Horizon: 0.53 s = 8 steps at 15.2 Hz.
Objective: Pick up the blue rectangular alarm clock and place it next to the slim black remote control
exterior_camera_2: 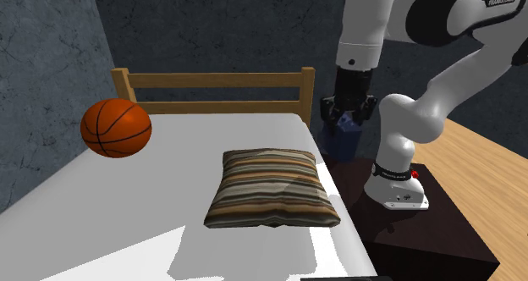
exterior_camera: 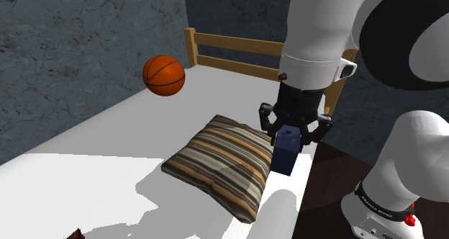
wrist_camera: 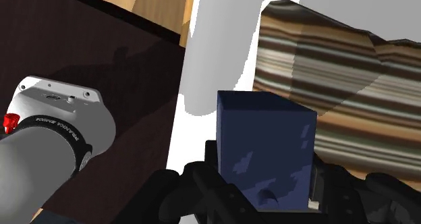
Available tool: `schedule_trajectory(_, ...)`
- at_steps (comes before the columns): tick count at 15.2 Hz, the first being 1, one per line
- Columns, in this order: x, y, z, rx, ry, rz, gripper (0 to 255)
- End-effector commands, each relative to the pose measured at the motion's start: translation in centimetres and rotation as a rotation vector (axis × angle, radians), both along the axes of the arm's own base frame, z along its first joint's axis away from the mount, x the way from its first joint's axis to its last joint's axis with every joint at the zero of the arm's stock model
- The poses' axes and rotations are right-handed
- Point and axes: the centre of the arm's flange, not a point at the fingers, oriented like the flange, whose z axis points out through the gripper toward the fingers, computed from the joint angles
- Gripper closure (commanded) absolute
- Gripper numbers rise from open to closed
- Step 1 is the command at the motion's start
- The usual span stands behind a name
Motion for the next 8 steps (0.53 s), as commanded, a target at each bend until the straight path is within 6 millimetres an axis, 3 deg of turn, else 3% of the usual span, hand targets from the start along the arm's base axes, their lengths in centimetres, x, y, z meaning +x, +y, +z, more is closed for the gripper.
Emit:
schedule_trajectory(1,-2.4,1.4,0.1,0.0,0.001,-0.002,255)
schedule_trajectory(4,-5.9,3.3,0.1,0.0,0.001,-0.002,255)
schedule_trajectory(8,-5.9,3.3,-2.0,0.0,0.001,-0.002,255)
